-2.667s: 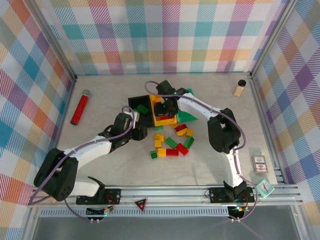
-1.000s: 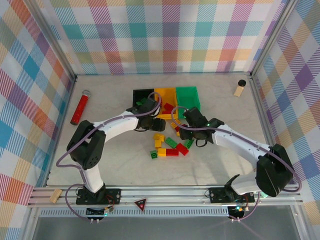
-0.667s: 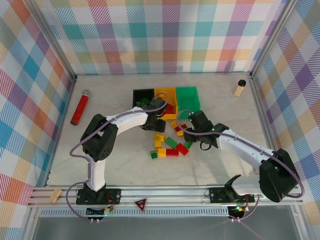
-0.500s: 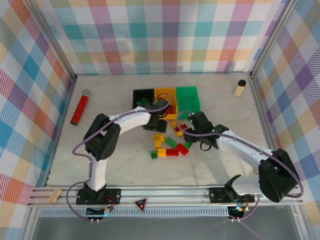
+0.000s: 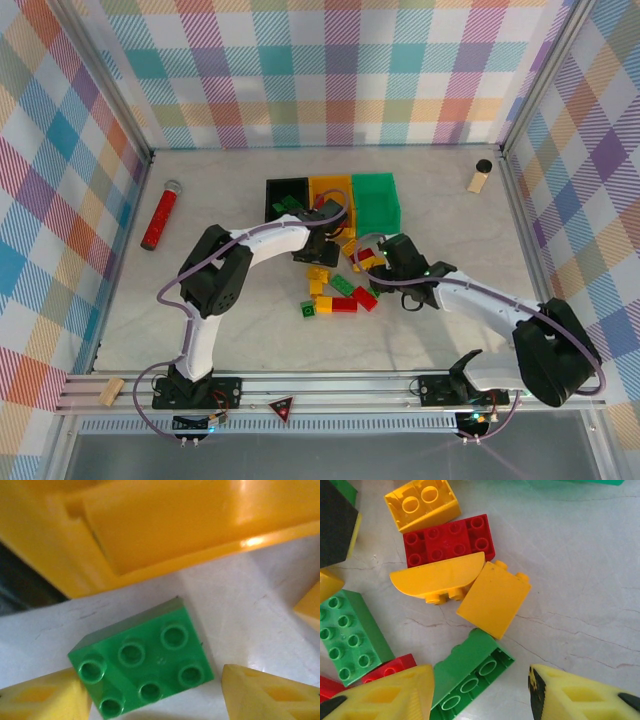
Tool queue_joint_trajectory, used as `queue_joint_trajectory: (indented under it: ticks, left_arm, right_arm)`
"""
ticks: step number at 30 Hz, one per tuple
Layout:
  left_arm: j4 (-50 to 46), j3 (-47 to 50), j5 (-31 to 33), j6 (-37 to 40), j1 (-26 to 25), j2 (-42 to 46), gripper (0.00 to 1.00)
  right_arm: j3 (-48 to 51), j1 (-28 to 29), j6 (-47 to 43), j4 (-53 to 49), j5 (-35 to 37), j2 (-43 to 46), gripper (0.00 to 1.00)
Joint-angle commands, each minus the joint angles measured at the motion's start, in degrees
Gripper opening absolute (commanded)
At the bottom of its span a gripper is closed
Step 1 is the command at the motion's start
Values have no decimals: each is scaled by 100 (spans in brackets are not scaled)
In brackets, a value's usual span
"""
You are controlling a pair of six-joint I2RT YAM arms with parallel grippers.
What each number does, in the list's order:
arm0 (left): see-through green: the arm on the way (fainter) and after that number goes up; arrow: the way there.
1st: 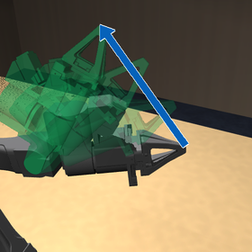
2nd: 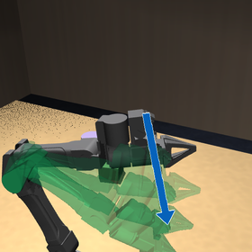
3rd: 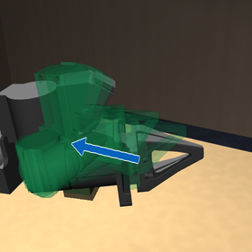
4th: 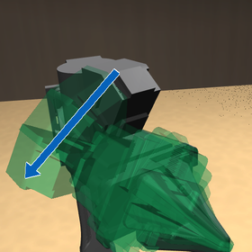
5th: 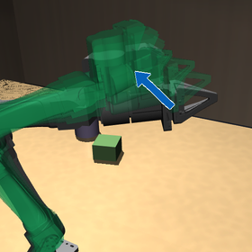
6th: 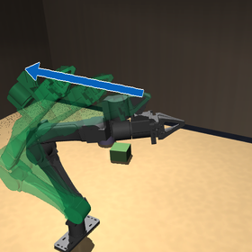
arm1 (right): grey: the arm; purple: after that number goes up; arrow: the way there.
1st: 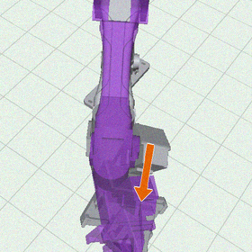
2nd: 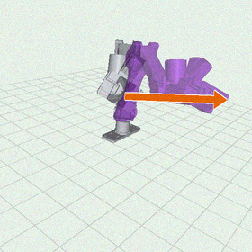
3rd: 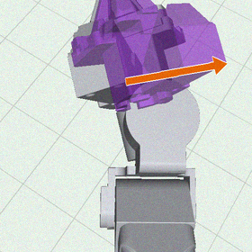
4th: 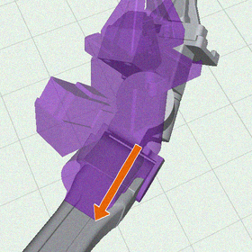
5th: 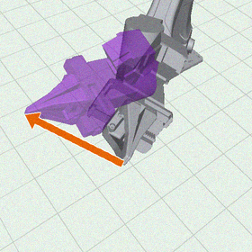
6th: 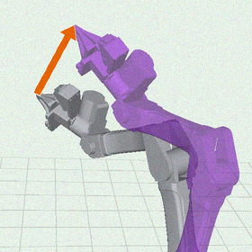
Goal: Sort the legos into containers by color
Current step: Pick up the lego from the center of the table.
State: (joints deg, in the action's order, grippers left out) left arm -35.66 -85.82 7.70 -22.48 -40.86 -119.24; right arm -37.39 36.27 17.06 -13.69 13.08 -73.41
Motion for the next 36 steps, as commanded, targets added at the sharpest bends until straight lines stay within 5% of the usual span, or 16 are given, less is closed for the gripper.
queue_joint_trajectory:
  ticks: [1, 8, 22, 30, 36]
  left_arm:
    - [63, -60, 33, 8, -44, -72, 64]
    - [359, 288, 554, 207, -232, 329, 52]
    - [759, 1269, 1488, 375, -383, 2108, 51]
    - [116, 498, 2287, 725, -140, 1792, 50]
    - [327, 405, 1885, 692, 305, 1790, 50]
  right_arm:
    - [80, -33, 2, 389, 120, 257, 53]
    - [88, -33, 10, 454, 129, 152, 53]
    - [109, -32, 67, 551, 230, 81, 53]
    - [111, -32, 117, 576, 151, 63, 53]
    - [115, -32, 135, 593, 126, 81, 53]
